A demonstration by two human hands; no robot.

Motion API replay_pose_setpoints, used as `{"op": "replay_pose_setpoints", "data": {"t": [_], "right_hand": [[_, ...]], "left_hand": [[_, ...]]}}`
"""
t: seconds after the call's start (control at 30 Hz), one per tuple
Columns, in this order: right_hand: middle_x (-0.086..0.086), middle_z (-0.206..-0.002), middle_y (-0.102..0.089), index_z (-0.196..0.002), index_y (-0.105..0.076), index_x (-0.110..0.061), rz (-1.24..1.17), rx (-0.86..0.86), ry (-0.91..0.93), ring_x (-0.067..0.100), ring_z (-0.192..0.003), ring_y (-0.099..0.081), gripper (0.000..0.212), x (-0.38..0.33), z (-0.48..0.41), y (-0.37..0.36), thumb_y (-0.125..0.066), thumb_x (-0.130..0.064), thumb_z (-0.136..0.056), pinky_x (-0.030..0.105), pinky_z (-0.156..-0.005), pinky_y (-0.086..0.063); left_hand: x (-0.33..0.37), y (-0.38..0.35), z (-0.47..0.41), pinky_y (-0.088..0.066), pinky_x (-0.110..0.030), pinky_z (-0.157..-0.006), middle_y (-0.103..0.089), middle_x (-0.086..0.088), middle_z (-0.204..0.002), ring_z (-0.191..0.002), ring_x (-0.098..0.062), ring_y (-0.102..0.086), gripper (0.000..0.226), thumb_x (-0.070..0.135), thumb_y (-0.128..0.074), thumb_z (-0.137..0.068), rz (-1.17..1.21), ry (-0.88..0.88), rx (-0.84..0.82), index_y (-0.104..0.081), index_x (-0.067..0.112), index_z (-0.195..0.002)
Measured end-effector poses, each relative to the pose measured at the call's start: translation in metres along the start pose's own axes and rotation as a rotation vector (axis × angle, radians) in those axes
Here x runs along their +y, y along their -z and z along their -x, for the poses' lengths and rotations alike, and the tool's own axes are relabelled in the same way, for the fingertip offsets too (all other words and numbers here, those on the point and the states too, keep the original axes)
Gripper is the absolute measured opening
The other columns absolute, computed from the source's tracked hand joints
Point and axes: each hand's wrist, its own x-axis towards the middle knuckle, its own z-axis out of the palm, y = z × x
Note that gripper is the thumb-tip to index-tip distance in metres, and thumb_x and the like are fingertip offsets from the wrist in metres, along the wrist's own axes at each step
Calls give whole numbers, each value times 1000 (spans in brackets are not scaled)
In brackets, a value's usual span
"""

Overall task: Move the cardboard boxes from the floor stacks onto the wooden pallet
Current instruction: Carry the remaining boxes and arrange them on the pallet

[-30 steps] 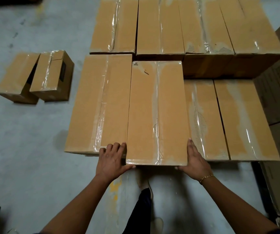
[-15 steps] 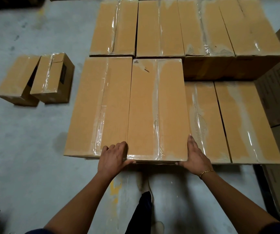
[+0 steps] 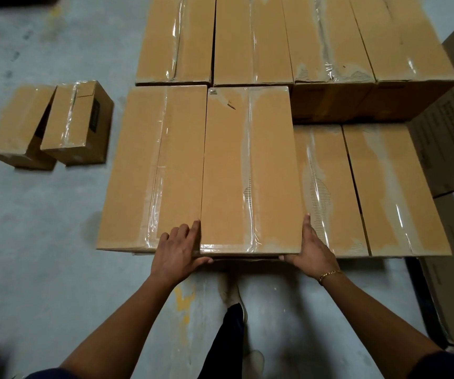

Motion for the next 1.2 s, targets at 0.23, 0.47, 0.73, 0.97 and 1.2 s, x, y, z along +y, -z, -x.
{"op": "replay_pose_setpoints", "data": {"t": [0.23, 0.47, 0.73, 0.97, 1.2], "right_hand": [[6, -164, -33, -160, 18, -26, 44, 15, 15, 36, -132, -53, 130, -2, 7, 0, -82, -48, -80, 45, -102, -47], [4, -163, -35, -160, 16, -28, 36, 18, 5, 35, -130, -54, 127, -2, 7, -2, -81, -46, -81, 41, -101, -47], [5, -163, -34, -160, 17, -28, 28, 8, -4, 35, -133, -52, 125, -4, 9, -1, -80, -45, -83, 42, -103, -46], [9, -161, -39, -161, 15, -28, -7, 4, -14, 38, -133, -51, 124, -4, 12, -2, -81, -42, -83, 44, -107, -43], [7, -164, -31, -161, 15, -27, -54, -25, -14, 35, -139, -45, 126, -4, 11, -1, -83, -37, -82, 43, -109, -40]], "left_hand": [[-3, -7, 7, -29, -49, -117, -14, -7, -170, -154, -28, -19, 92, 69, -51, -93, -10, -32, 16, -18, 18, -163], [0, -6, 8, -24, -52, -121, -6, -4, -171, -157, -28, -10, 85, 59, -53, -96, 30, -6, -58, -16, 23, -163], [3, -2, 9, -18, -52, -124, 1, -3, -172, -158, -27, -2, 83, 59, -45, -99, 51, -7, -96, -7, 24, -164], [2, -3, 10, -17, -52, -124, 3, -3, -171, -158, -27, 0, 83, 57, -48, -100, 74, -13, -112, -8, 24, -163], [4, -7, 11, -16, -54, -124, 1, -5, -171, -158, -28, -1, 84, 55, -51, -99, 81, -5, -102, -10, 21, -164]]}}
